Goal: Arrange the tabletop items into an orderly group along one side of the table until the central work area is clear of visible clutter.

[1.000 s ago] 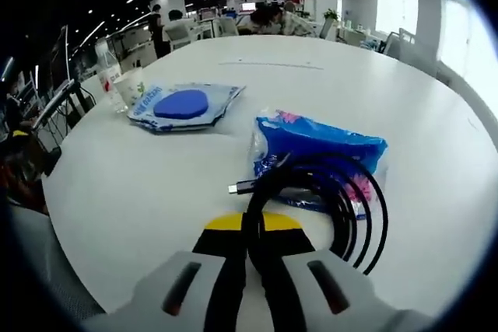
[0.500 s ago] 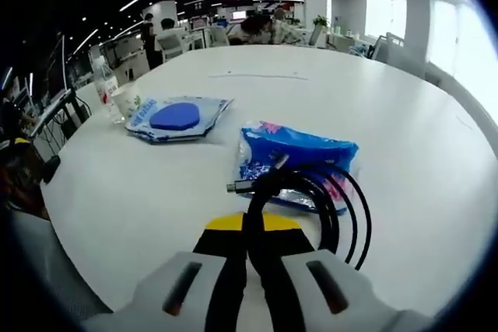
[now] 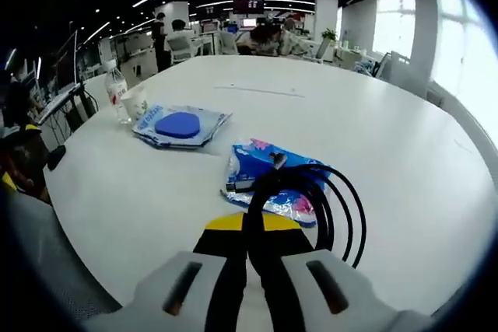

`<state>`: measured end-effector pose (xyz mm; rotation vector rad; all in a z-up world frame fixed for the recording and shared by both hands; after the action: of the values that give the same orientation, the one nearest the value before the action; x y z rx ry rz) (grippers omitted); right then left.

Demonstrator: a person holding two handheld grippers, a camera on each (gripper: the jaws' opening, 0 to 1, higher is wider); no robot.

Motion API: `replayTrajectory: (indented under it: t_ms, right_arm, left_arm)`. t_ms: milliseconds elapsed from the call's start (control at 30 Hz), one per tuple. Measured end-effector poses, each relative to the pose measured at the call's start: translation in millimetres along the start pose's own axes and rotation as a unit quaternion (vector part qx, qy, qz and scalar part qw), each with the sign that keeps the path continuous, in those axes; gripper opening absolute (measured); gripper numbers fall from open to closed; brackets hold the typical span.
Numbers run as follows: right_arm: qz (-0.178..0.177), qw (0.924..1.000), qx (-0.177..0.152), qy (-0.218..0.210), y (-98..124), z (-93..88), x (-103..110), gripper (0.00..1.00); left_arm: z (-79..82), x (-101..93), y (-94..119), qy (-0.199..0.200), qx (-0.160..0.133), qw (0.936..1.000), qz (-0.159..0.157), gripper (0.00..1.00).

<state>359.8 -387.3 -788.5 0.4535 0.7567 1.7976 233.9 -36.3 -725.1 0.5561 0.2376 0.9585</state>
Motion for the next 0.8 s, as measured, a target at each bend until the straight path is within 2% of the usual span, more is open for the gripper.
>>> replayTrajectory:
  t_ms: [300, 800]
  right_arm:
    - [0.026, 0.9991, 0.002, 0.034, 3.5, 2.9, 17.6, 0.04]
    - [0.087, 0.9923, 0.027, 0.084, -4.6, 2.0, 69.7, 0.04]
  left_arm:
    - [2.6, 4.6, 1.8, -0.003, -0.01, 0.9999, 0.013, 1.0]
    - [2.8, 5.7, 2.6, -0.004, -0.011, 0.9998, 0.017, 1.0]
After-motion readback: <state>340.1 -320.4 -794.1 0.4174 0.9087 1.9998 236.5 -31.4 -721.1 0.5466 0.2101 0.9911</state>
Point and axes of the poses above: the point that each gripper's makers call its tool centre point, and the gripper's own axes: y roughly backward along the fingers, x roughly to its left, z roughly out of its top, the point moved 3 cm from there along y, roughly backward along the fingers, and after that the axes turned 5 degrees about x, right-handed, at the moved point
